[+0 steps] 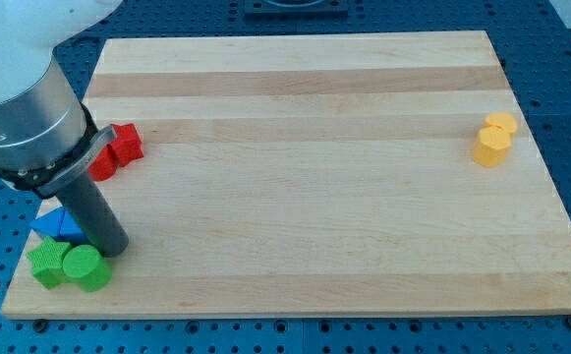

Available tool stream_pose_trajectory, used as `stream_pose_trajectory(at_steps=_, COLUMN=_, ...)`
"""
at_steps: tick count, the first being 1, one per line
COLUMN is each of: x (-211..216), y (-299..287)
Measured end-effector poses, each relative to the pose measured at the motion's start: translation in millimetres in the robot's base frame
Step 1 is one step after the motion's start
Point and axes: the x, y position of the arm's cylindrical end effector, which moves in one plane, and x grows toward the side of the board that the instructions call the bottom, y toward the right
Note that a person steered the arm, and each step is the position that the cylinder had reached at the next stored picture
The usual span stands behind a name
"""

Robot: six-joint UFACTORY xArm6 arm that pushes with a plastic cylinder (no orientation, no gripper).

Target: Push the blue cube down a bit

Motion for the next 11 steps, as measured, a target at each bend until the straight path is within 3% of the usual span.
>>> stream_pose_trajectory(at_steps=3, x=-53.0, y=33.4)
stream_pose_trajectory(at_steps=5, x=-53.0, y=-38.5)
stream_pose_trajectory(at_steps=11, x=-33.8, y=-13.5)
